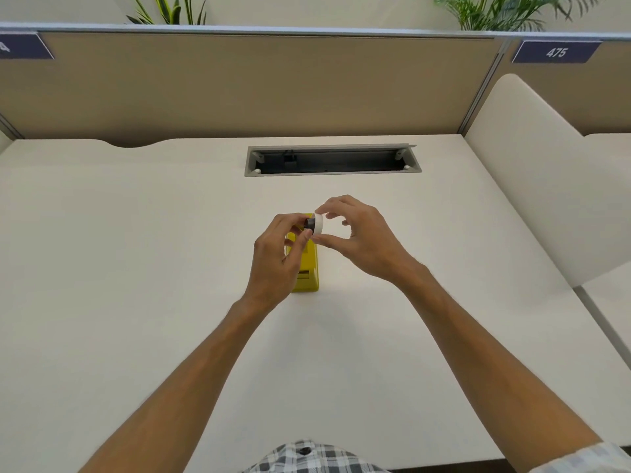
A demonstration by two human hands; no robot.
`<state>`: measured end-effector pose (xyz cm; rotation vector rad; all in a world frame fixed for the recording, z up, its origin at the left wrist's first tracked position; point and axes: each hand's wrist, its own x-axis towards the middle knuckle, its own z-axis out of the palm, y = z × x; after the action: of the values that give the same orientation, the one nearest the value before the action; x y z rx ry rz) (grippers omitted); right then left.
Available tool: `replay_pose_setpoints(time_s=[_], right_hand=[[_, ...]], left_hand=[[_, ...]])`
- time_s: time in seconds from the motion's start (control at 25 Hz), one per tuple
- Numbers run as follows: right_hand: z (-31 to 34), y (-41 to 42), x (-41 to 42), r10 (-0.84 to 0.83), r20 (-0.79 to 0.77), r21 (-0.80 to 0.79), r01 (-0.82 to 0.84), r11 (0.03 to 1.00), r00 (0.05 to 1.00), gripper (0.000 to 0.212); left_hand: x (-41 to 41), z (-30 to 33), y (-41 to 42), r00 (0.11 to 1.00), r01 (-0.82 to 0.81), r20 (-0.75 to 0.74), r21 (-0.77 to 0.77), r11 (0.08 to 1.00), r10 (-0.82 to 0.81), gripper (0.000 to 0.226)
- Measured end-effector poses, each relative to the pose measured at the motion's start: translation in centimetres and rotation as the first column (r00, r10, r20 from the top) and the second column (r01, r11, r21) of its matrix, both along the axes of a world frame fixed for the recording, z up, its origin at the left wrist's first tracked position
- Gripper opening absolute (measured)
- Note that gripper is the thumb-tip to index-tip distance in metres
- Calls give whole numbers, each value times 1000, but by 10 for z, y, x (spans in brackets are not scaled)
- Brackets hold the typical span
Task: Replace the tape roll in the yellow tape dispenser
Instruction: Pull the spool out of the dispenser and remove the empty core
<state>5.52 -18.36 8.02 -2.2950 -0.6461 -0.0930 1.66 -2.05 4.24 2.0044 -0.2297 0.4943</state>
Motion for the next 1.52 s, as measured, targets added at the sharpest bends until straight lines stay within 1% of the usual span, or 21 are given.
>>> replay_pose_setpoints(time_s=[0.08,0.2,0.36,0.56,0.68,0.76,0.84,0.92,0.96,1.04,1.16,1.36,1.44,1.52], right_hand=[[-2,-3,-2,-18,-40,26,19,999,999,41],[-6,-5,-6,-17,-96,99,26,995,995,41],[-8,-9,-8,-9,-102,137,23,990,995,40],[-7,-10,-7,-10,-95,146,24,989,995,38],[-7,-11,-9,-1,-102,181,20,983,995,38],[-8,-10,-11,8,-134,227,23,974,991,39],[-10,-8,-12,14,-151,244,24,969,988,42],[-12,-7,-14,8,-156,265,34,964,988,47],[-13,-6,-14,0,-161,292,48,955,987,46],[-15,-3,-16,-26,-168,348,84,934,986,38],[-18,2,-18,-87,-126,360,127,924,988,27],[-23,6,-17,-143,100,214,119,970,985,37],[-25,8,-16,-182,153,189,152,970,971,36],[-25,10,-16,-210,173,194,176,965,962,35]], left_hand=[[-1,0,0,1000,10,-7,-2,1000,-10,22],[-3,-3,-1,998,30,-59,-63,998,-34,23],[-5,-4,-2,992,40,-112,-117,992,-53,25],[-4,-3,-5,990,31,-134,-128,991,-48,29],[-4,-1,-7,982,14,-183,-139,990,-39,36],[-3,1,-7,967,32,-244,-156,987,-70,45],[0,2,-6,949,59,-300,-130,990,-96,50],[1,5,-4,947,81,-299,-128,988,-117,45],[1,7,-3,951,73,-286,-154,985,-116,40],[0,11,-3,954,18,-284,-260,966,-94,34],[2,16,-4,938,-63,-338,-392,918,-80,27],[-1,21,-8,903,-147,-416,-535,832,-108,28],[-3,22,-11,888,-159,-445,-535,830,-117,31],[-3,24,-13,878,-156,-465,-503,850,-114,33]])
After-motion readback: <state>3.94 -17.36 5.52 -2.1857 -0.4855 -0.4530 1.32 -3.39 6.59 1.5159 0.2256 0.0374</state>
